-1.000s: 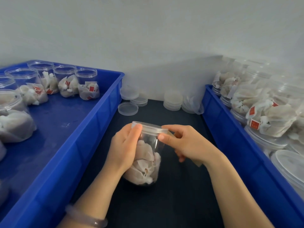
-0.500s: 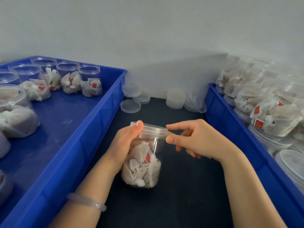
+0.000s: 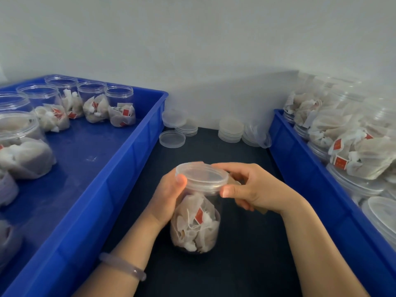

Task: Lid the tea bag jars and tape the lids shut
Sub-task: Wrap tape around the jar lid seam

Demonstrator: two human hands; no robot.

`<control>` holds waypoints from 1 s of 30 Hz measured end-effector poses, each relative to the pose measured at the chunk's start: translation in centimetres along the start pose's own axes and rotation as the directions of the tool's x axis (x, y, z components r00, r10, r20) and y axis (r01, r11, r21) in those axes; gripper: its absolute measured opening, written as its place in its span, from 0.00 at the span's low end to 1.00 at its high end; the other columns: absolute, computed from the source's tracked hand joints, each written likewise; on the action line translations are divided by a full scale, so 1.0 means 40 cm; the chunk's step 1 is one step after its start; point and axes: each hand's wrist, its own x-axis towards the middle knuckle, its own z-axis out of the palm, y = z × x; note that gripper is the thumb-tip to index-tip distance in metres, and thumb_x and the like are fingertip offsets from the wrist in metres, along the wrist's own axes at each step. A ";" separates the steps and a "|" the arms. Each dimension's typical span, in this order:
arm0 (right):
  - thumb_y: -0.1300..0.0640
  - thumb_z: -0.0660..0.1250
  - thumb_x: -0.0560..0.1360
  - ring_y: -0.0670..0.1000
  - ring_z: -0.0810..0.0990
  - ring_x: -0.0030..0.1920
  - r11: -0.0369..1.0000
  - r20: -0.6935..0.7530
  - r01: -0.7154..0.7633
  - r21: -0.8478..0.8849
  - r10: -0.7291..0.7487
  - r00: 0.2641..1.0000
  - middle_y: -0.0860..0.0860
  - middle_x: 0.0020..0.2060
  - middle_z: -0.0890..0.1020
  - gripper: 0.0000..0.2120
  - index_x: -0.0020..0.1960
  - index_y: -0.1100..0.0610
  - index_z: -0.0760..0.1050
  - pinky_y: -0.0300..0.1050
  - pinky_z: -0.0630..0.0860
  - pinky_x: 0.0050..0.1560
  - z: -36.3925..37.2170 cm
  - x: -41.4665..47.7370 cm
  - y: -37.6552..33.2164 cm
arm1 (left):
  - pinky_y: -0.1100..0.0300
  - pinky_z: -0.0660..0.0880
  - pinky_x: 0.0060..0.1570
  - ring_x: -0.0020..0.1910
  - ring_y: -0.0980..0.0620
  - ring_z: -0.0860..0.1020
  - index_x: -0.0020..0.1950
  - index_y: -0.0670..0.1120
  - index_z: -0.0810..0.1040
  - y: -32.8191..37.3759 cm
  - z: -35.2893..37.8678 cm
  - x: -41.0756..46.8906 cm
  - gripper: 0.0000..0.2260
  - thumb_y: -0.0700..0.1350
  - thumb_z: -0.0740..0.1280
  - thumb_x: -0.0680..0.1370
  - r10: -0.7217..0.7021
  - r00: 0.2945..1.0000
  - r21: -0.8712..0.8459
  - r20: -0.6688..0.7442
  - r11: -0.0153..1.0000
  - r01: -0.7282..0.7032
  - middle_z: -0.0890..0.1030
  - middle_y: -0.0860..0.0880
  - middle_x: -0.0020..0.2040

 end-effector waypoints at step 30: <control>0.32 0.67 0.58 0.39 0.72 0.23 0.994 -0.167 -0.071 -0.081 0.056 0.984 0.46 0.24 0.78 0.18 0.48 0.26 0.73 0.31 0.68 0.26 -0.015 -0.009 -0.022 | 0.59 0.79 0.47 0.50 0.52 0.82 0.54 0.50 0.79 0.021 0.008 0.011 0.28 0.63 0.74 0.60 0.028 0.993 0.083 -0.110 0.996 -0.018 0.84 0.50 0.49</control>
